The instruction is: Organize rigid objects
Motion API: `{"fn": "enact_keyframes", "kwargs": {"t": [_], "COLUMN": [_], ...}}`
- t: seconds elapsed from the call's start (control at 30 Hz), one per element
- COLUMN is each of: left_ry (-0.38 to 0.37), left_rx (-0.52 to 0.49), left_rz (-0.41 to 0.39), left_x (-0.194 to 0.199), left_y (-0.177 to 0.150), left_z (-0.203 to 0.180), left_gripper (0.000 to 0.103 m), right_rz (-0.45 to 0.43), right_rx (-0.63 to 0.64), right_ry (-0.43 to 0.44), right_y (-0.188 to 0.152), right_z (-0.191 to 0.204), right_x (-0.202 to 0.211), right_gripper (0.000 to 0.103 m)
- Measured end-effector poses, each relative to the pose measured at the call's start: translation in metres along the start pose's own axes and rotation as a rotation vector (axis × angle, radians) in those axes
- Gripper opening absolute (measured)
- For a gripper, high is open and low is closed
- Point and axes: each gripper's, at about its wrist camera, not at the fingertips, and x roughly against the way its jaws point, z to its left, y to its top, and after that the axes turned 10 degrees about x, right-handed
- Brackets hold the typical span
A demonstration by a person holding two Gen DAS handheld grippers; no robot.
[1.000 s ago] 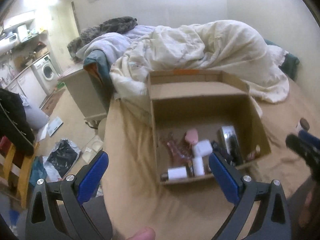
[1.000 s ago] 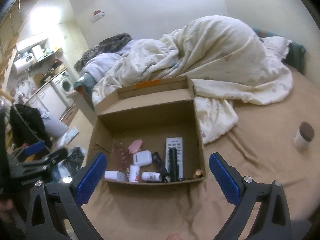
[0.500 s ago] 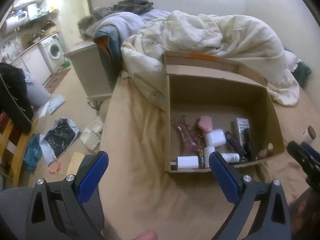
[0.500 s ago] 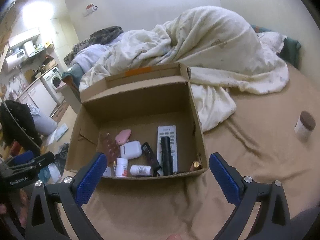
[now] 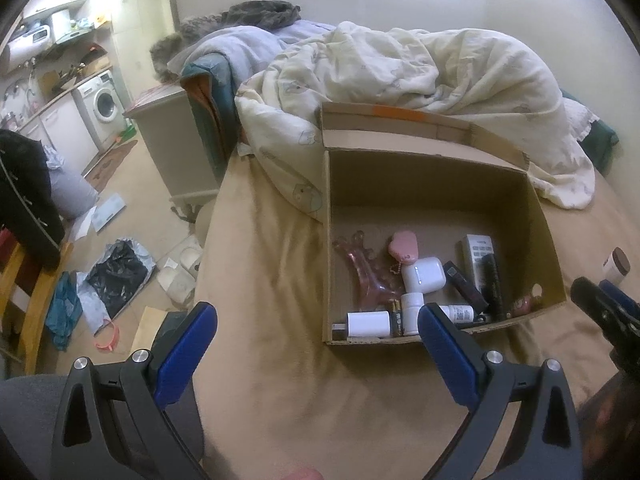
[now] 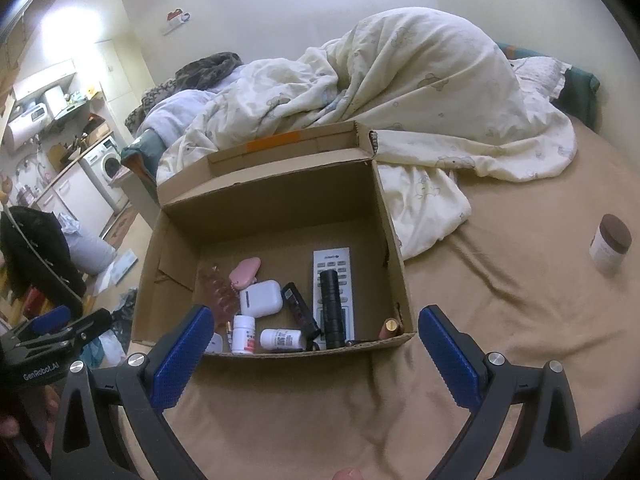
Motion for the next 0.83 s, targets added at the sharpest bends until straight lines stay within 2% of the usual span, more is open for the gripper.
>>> {"fn": "enact_keyframes", "kwargs": {"t": [0.6, 0.83], "left_ry": [-0.012, 0.006], "left_rx": [0.008, -0.002], "left_rz": [0.027, 0.024], "left_x": [-0.0024, -0.0041], "left_y": [-0.0007, -0.0023], "left_z": [0.0016, 0.0001], "left_gripper": [0.100, 0.100], "right_rz": [0.005, 0.006], "right_rx": [0.018, 0.020], "right_ry": [-0.005, 0.000], "right_y": [-0.0013, -0.0014], "right_z": [0.0028, 0.0038], "right_x": [-0.0006, -0.0012], "right_gripper": [0.103, 0.103]}}
